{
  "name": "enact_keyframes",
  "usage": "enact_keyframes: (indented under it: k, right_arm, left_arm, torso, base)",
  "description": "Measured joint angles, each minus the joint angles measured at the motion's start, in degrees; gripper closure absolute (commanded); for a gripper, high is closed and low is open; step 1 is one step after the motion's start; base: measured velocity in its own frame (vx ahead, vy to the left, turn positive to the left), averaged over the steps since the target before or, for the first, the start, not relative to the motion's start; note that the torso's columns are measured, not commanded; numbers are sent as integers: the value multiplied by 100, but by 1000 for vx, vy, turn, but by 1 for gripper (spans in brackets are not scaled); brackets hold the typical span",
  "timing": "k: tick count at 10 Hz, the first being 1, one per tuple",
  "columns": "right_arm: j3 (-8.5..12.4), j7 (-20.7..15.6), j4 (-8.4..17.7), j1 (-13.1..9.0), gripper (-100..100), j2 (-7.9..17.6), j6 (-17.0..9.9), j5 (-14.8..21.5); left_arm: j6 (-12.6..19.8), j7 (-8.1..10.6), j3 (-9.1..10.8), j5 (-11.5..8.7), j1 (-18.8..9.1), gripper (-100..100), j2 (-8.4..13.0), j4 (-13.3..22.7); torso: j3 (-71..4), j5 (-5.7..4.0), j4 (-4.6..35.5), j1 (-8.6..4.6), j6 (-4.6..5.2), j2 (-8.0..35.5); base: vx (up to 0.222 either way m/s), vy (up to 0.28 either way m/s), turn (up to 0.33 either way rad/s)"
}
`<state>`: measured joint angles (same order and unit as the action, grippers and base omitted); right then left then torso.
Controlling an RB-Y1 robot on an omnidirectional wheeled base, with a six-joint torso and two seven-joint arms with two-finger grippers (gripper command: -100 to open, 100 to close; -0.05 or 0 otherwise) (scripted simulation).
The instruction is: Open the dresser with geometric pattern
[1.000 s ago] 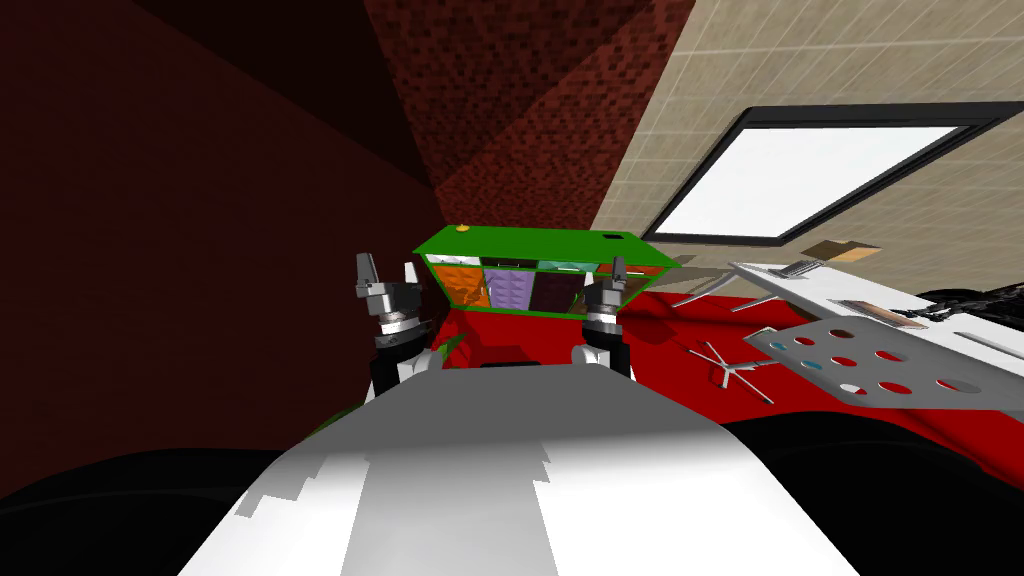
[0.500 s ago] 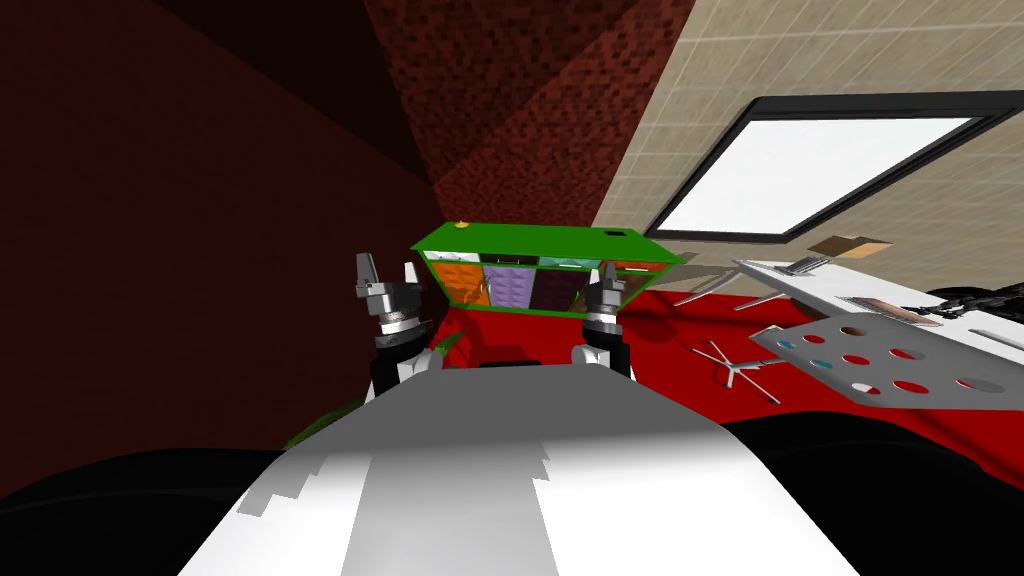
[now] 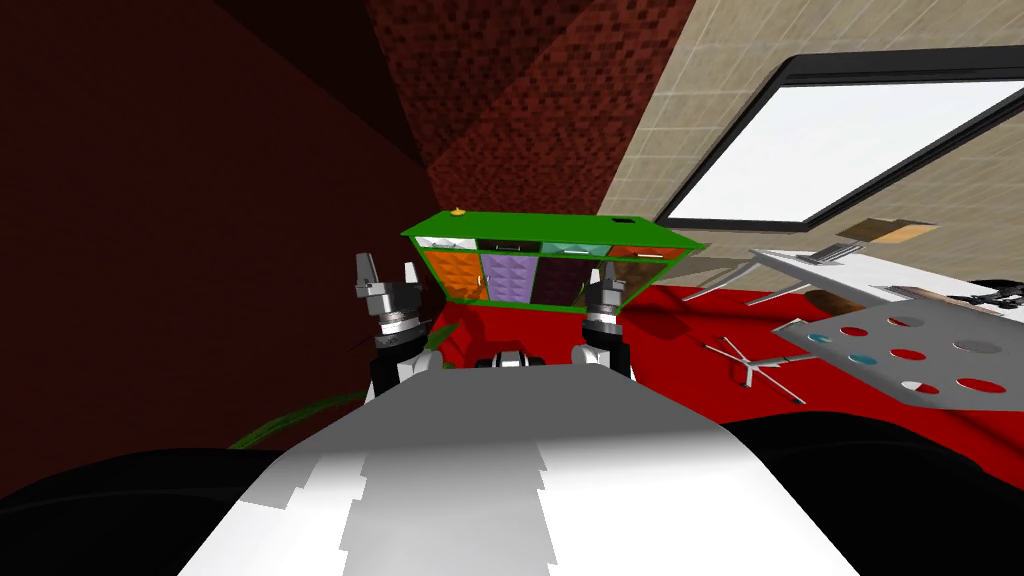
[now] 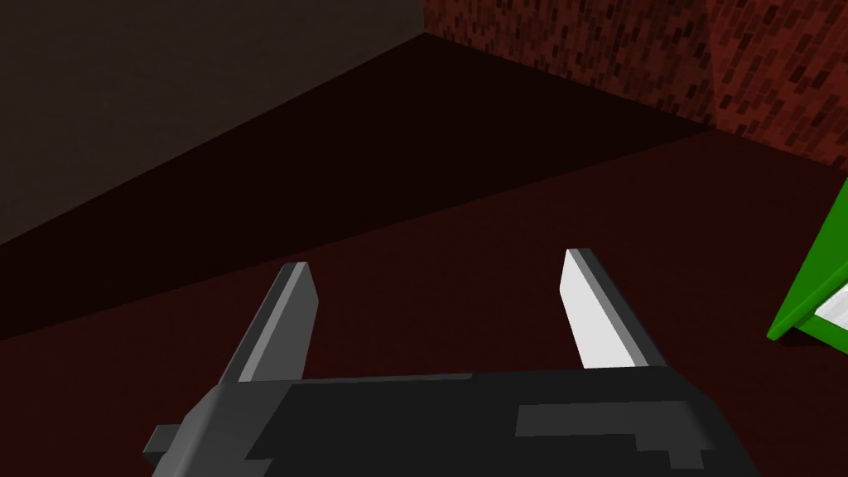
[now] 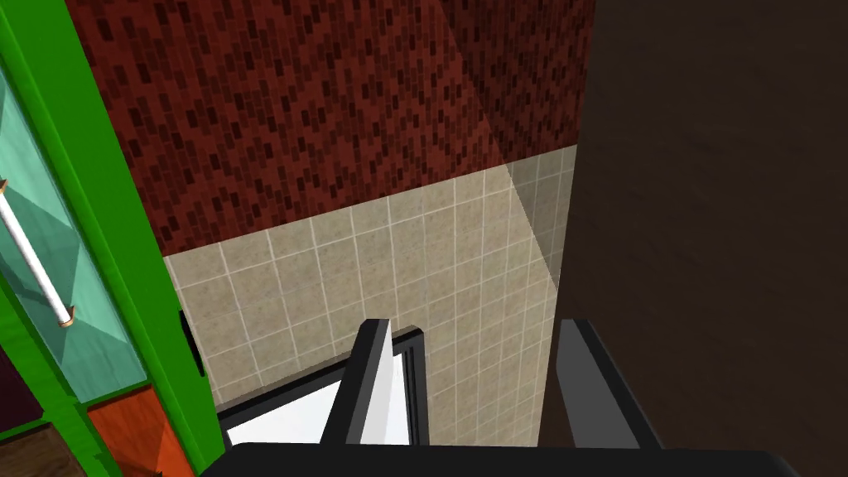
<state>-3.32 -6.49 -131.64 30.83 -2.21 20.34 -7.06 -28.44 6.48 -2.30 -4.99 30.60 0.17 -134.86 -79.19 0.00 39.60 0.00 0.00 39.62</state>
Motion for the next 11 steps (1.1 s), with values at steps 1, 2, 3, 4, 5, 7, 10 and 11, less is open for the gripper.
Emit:
enact_keyframes:
  k: [1, 2, 3, 4, 5, 7, 10, 11]
  right_arm:
    - [-6, -1, 54, -12, -100, 136, -45, 76]
    - [-23, -2, 121, -2, -100, 304, -120, 200]
    - [-1, 3, 184, -63, -100, 473, -294, 349]
    - [-11, -1, 333, -124, -100, 615, -466, 530]
    - [-1, 12, 587, -179, -100, 773, -577, 700]
    - [7, 59, 680, -81, -100, 972, -773, 987]
    - [-63, 45, 839, -61, -100, 1067, -1123, 1458]
    - [-79, 42, 988, -108, -100, 1107, -1277, 1631]
  left_arm:
    - [1, 0, 0, 0, 0, 0, 0, 2]
    - [1, 0, 0, 0, 1, 0, 0, 3]
    - [1, 0, -1, 0, 1, 0, -1, 3]
    - [1, 0, -1, 0, 1, 0, -1, 3]
    - [1, 0, -1, 0, 1, 0, -1, 3]
    - [1, 0, -1, 0, 1, 0, -1, 3]
    - [1, 0, 0, 0, 1, 0, 0, 3]
    - [1, 0, -1, 0, 1, 0, -1, 3]
  torso:
    - [-394, 1, 189, 4, 0, 193]
    - [-507, 2, 245, 8, 0, 245]
    - [-534, 3, 261, 11, -1, 259]
    - [-538, 3, 266, 10, 0, 264]
    - [-539, 2, 267, 9, 0, 264]
    - [-538, -3, 268, -8, 0, 267]
    - [-538, 1, 269, 1, 1, 268]
    - [-538, 0, 268, 2, -1, 267]
  base:
    - [6, 34, 19]
    - [3, 56, 19]
    - [2, 69, 26]
    - [10, 87, 36]
    - [13, 65, 15]
    - [14, 49, 20]
    - [12, 55, 33]
    - [18, 51, 21]
